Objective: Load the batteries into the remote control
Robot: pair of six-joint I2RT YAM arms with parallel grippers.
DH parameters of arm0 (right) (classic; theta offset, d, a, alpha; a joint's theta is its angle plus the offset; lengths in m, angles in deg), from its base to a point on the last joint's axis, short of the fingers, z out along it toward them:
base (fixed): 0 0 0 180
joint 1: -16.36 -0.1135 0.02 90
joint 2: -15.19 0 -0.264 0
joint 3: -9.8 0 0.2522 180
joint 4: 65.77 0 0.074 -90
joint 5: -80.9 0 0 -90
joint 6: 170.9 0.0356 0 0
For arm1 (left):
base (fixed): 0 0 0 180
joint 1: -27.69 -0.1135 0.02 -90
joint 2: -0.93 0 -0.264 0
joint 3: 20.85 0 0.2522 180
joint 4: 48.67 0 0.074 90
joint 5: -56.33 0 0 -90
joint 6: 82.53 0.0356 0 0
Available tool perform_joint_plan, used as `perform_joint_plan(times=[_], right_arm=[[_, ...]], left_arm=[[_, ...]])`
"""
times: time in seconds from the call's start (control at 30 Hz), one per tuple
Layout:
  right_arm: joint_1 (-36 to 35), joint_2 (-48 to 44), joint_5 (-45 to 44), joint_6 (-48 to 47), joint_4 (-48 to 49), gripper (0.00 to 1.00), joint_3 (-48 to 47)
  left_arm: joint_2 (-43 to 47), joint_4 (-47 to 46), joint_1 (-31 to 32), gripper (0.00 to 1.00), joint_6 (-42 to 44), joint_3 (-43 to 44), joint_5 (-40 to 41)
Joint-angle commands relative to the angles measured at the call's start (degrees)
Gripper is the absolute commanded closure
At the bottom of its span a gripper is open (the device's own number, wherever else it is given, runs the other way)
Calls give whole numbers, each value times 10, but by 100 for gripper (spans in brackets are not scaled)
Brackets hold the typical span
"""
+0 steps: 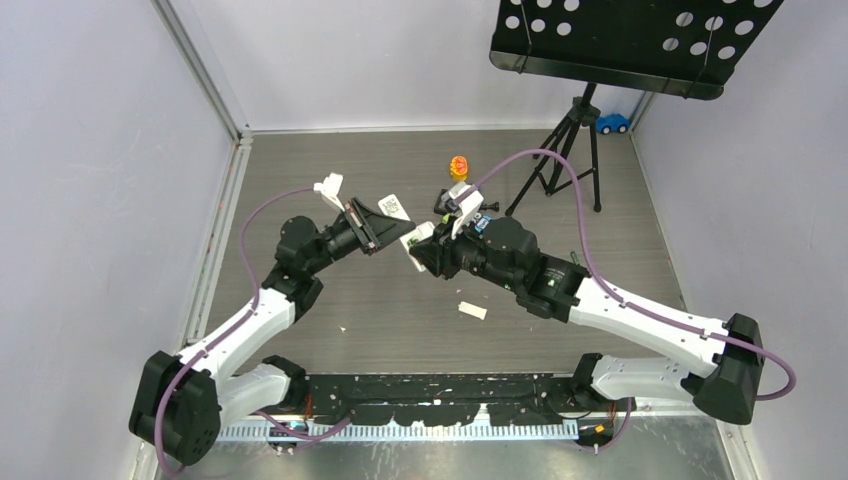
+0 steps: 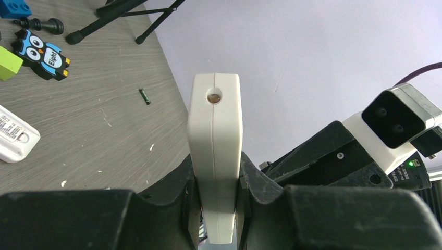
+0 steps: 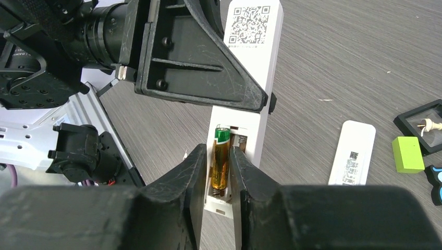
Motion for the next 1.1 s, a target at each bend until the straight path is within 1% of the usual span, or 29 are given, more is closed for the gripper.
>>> perform_joint_plan(times=[0.0,0.23,0.33,0.4,0.43,0.47,0.5,0.6,0.67,0.87,0.93,1.07], right_arm=[[-3,-30,-19,7,21,69,6],[-3,-54,-26,30,25,58,2],[-3,-61,-41,78,7,49,-15],[-3,-68,-82,136,-24,44,-23],[-3,-75,-128,188,-46,43,-27],[-3,-85,-198,262,-92,42,-27],[-3,-101,-255,341,-110,35,-15],[-3,-163,-256,462,-11,29,95],[-3,-178,-251,500,81,28,142],[-3,-141,-225,585,157,24,155],[-3,-120,-218,610,179,20,156],[-3,-73,-202,632,188,16,134]], left_arm=[[7,-42,-1,100,-8,19,-10],[7,-42,-1,100,-6,17,-7],[6,-43,-1,100,-4,17,-3],[5,-49,-1,100,-3,19,1],[4,-52,-1,100,-1,21,3],[3,-55,-1,100,0,22,6],[2,-59,-1,100,1,22,8],[-1,-79,-2,100,2,22,19],[-3,-88,-1,100,4,22,24],[-12,-101,-1,100,1,37,31],[-12,-101,-1,100,2,43,35],[-17,-101,0,100,-5,47,42]])
